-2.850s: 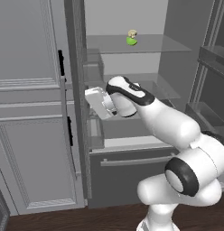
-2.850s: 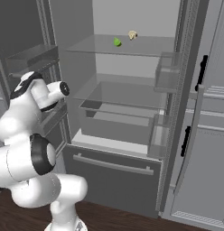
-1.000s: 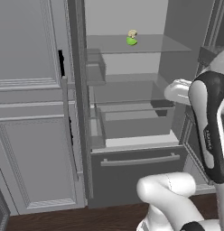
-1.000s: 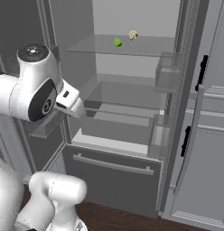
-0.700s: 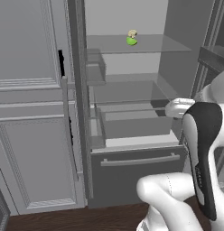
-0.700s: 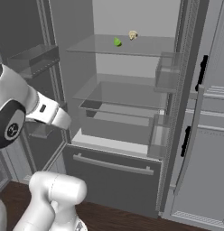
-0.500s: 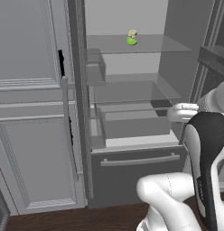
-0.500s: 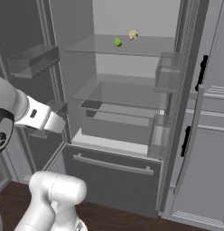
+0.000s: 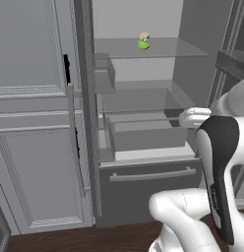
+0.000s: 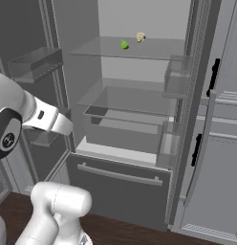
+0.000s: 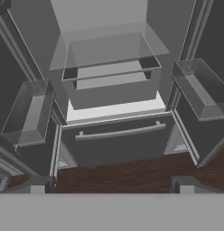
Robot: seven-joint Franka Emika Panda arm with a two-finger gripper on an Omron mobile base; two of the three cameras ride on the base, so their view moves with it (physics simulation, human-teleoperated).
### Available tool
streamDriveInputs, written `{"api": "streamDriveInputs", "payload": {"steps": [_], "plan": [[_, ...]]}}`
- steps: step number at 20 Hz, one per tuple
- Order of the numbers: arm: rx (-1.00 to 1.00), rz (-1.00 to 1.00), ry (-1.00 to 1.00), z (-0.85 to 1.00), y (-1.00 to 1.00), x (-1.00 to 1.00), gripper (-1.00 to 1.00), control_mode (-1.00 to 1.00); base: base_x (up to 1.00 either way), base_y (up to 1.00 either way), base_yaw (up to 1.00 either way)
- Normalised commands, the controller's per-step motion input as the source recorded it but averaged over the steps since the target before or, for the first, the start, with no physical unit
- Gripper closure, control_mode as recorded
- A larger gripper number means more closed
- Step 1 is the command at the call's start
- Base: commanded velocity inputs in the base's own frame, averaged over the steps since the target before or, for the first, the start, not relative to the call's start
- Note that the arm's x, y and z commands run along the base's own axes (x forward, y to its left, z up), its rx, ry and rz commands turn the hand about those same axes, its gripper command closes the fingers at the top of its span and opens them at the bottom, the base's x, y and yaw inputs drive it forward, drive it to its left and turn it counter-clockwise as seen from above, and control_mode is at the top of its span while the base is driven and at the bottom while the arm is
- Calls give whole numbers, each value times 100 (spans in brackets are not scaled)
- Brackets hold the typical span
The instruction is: Grab a lemon wedge from the fridge and one ice cube from the ice bowl, and put them in the glass of lemonade.
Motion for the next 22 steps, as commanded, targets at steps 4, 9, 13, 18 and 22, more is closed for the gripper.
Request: {"api": "streamDriveInputs", "payload": {"steps": [4,9,13,18,22], "plan": [[0,0,0,0,0,5,-100,100,28,-5,0],[0,0,0,0,0,0,-100,100,98,-43,-11],[0,0,0,0,0,0,-100,100,91,-34,-8],[0,0,0,0,0,0,-100,100,64,0,-1],[0,0,1,0,-1,6,-100,-100,29,0,0]]}}
